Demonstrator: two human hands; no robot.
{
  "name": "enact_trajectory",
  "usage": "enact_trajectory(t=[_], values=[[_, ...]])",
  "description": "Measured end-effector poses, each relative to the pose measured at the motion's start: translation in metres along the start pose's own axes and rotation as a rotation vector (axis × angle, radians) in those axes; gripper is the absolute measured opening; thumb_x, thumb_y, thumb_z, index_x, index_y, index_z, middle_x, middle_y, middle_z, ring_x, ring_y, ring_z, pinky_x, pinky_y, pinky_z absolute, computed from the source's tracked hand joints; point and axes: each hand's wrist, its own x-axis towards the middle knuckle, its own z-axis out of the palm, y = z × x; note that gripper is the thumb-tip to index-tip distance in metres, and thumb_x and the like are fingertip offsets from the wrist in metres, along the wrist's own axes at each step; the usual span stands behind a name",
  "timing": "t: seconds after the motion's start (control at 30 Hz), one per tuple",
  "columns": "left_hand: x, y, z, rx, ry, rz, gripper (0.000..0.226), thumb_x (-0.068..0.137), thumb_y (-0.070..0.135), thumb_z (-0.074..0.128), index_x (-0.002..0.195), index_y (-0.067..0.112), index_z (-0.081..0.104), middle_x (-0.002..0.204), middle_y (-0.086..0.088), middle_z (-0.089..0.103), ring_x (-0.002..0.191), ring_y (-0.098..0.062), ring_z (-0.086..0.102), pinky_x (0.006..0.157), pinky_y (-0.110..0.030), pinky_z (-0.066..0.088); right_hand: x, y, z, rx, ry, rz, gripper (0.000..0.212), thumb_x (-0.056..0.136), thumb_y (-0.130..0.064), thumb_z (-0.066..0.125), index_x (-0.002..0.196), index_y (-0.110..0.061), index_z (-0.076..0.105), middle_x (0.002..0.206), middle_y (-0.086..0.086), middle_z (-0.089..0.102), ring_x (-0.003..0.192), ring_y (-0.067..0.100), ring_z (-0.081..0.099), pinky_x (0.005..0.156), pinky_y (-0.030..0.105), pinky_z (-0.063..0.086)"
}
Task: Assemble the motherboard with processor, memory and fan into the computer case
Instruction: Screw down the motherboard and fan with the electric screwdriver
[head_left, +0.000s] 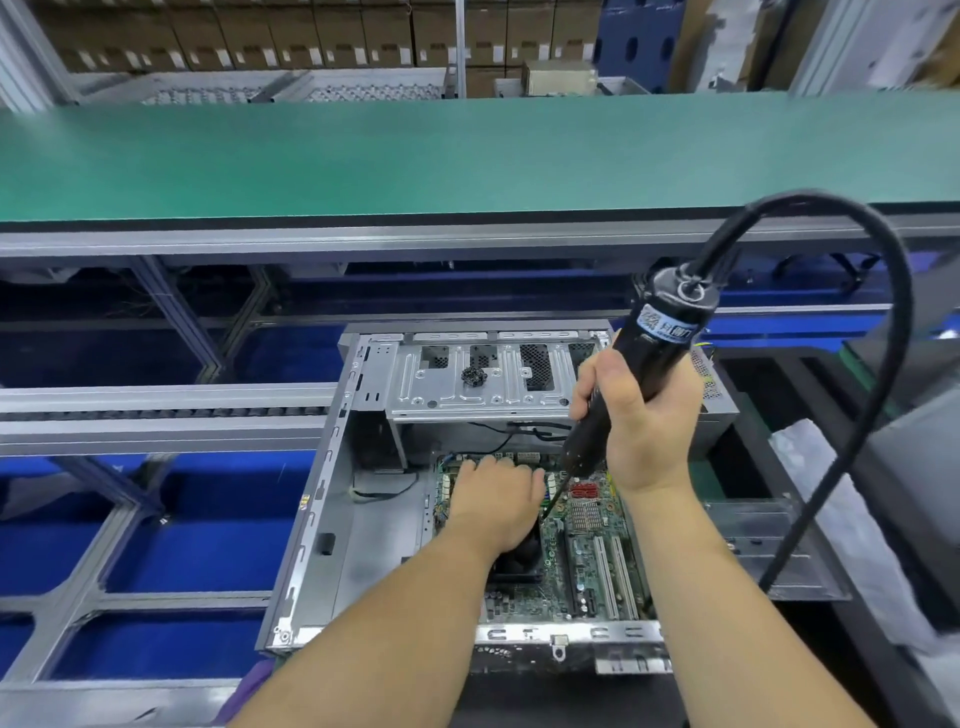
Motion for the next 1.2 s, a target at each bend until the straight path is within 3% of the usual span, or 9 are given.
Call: enact_trajectory(t=[0.3,0.43,0.5,0.6,0.77,0.97,1.1,1.17,1.2], values=[[0.004,-0.014,0.023,-0.022,0.076,-0.039,0.057,0.099,0.043,0.015,0.083,0.022,0.065,0.089,0.001,0.060,0.094,-0.023,0.051,0.091,-0.042,0.037,0.007,0.003,0.007,-0.040,-0.073,0.051,0.049,0.077,-0.039,0.067,0.072,0.008,0.055,0.055,0.017,0.054,0.046,0.025,0.052,0.052,0.030,0.044],[0.002,-0.013,0.023,0.011,0.073,-0.035,0.058,0.098,0.043,0.013,0.087,0.022,0.066,0.092,0.000,0.061,0.094,-0.024,0.051,0.090,-0.044,0.036,0.009,0.006,0.014,-0.083,-0.057,0.053,0.049,0.075,-0.042,0.070,0.072,0.002,0.047,0.062,0.027,0.051,0.053,0.038,0.051,0.050,0.047,0.045],[0.001,-0.013,0.023,0.008,0.061,-0.042,0.059,0.098,0.043,0.012,0.089,0.022,0.066,0.093,-0.001,0.062,0.095,-0.025,0.052,0.091,-0.045,0.037,0.010,0.005,0.016,-0.074,-0.081,0.051,0.046,0.076,-0.041,0.071,0.072,-0.002,0.046,0.064,0.029,0.050,0.052,0.040,0.050,0.050,0.049,0.044],[0.000,-0.012,0.022,0.016,0.062,-0.035,0.058,0.099,0.043,0.013,0.090,0.022,0.066,0.094,-0.001,0.063,0.095,-0.025,0.053,0.091,-0.044,0.036,0.010,0.005,0.018,-0.064,-0.044,0.057,0.037,0.076,-0.041,0.071,0.072,-0.011,0.049,0.066,0.029,0.050,0.053,0.040,0.050,0.051,0.047,0.044],[0.000,-0.011,0.022,0.026,0.057,-0.021,0.058,0.098,0.043,0.013,0.092,0.022,0.066,0.096,-0.001,0.063,0.096,-0.026,0.053,0.090,-0.043,0.037,0.015,0.007,0.005,0.011,-0.142,0.083,0.040,0.077,-0.036,0.068,0.071,0.000,0.052,0.053,0.014,0.053,0.045,0.028,0.049,0.052,0.031,0.042],[0.002,-0.012,0.022,0.010,0.026,-0.032,0.056,0.098,0.042,0.014,0.087,0.022,0.064,0.093,-0.001,0.062,0.095,-0.025,0.052,0.092,-0.044,0.038,0.017,0.010,0.002,-0.020,-0.042,0.053,0.054,0.077,-0.039,0.067,0.074,0.012,0.052,0.056,0.021,0.053,0.046,0.029,0.050,0.051,0.031,0.043],[0.001,-0.012,0.021,-0.001,0.015,-0.033,0.055,0.098,0.042,0.014,0.086,0.021,0.064,0.094,-0.002,0.063,0.096,-0.026,0.052,0.094,-0.044,0.039,0.021,0.005,-0.008,0.112,-0.231,0.096,0.032,0.077,-0.030,0.063,0.068,-0.002,0.051,0.053,0.018,0.049,0.041,0.027,0.046,0.050,0.031,0.040],[0.001,-0.012,0.020,-0.003,0.015,-0.034,0.054,0.099,0.041,0.015,0.086,0.021,0.064,0.094,-0.002,0.063,0.096,-0.026,0.052,0.094,-0.045,0.039,0.021,0.002,-0.009,0.148,-0.244,0.103,0.015,0.078,-0.030,0.063,0.069,-0.020,0.058,0.054,0.015,0.051,0.041,0.026,0.046,0.050,0.031,0.040],[0.000,-0.011,0.020,-0.002,0.016,-0.034,0.054,0.100,0.041,0.016,0.086,0.020,0.064,0.093,-0.002,0.063,0.096,-0.026,0.052,0.093,-0.045,0.039,0.019,0.003,-0.008,0.115,-0.214,0.094,0.018,0.078,-0.031,0.064,0.070,-0.016,0.058,0.054,0.014,0.052,0.042,0.027,0.046,0.051,0.032,0.041]])
